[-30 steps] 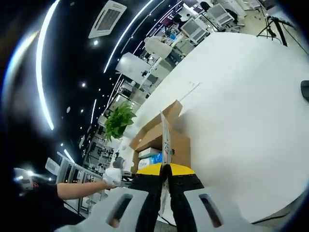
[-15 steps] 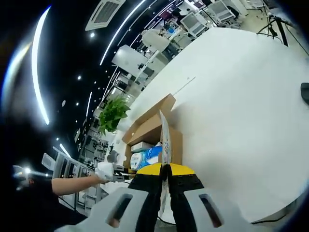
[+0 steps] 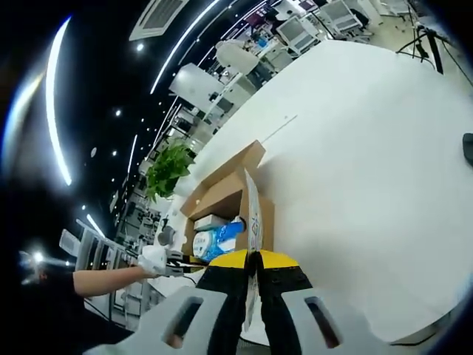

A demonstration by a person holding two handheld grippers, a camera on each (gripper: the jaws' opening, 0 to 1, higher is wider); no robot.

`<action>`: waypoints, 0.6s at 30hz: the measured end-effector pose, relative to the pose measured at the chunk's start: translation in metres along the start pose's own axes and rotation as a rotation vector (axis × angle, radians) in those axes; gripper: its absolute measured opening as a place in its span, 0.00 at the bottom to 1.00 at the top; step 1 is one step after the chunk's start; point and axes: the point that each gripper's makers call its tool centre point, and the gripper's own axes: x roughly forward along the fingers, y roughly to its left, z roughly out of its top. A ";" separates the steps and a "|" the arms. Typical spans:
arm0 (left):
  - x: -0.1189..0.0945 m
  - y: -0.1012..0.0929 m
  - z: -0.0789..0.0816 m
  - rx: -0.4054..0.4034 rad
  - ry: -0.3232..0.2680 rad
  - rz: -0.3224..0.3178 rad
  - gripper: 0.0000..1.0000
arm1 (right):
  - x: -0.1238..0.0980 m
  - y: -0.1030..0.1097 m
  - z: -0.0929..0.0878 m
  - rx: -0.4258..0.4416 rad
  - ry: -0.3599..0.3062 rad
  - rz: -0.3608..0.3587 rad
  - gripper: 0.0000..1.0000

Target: Operate the shoe box by opening the lid, removing the specified soft item, and placing it in the target area until the item is outside and the box remains undamaged.

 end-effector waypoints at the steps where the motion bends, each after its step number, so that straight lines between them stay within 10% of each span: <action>1: 0.000 0.000 0.000 0.000 0.000 -0.001 0.06 | 0.001 0.000 0.001 0.001 0.000 0.000 0.00; 18: 0.000 0.001 0.001 0.001 0.000 -0.006 0.06 | 0.015 -0.012 0.009 -0.035 0.088 -0.052 0.00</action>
